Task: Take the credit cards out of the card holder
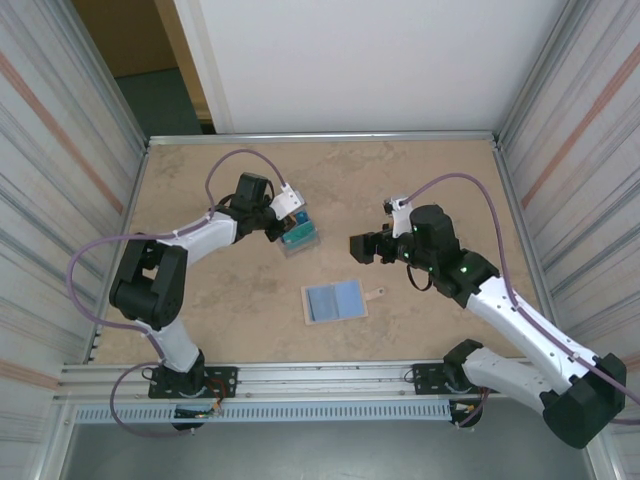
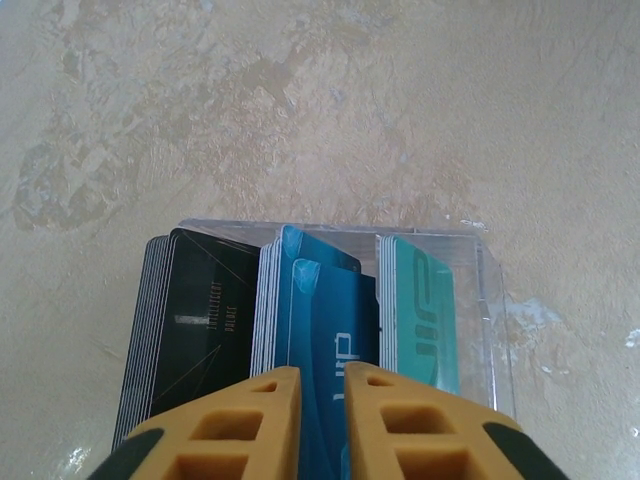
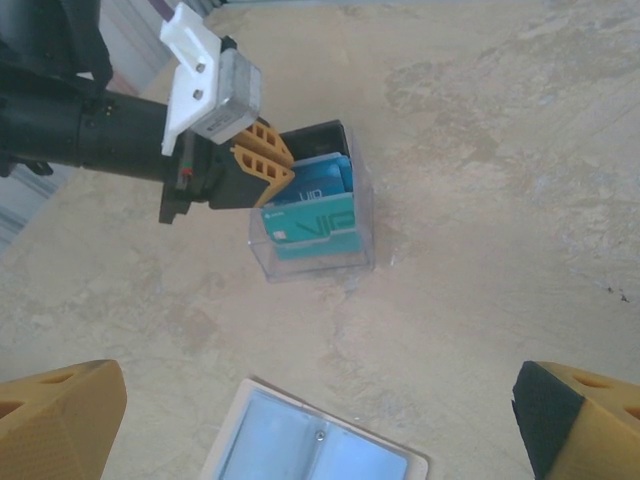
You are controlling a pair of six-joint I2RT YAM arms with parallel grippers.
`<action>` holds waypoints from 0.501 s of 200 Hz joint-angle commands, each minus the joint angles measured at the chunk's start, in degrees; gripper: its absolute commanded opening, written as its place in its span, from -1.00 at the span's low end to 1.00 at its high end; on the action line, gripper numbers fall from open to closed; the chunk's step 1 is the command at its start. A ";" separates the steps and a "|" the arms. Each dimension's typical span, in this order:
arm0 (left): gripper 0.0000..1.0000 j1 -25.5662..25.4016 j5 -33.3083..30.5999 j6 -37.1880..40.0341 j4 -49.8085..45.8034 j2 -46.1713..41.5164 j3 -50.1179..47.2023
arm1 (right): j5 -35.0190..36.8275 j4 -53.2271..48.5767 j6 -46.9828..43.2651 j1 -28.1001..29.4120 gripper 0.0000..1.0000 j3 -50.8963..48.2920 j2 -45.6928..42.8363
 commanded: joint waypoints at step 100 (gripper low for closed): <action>0.97 -4.75 -13.69 -16.98 6.57 -26.29 -12.54 | 8.37 -9.88 8.28 10.50 0.63 4.21 13.48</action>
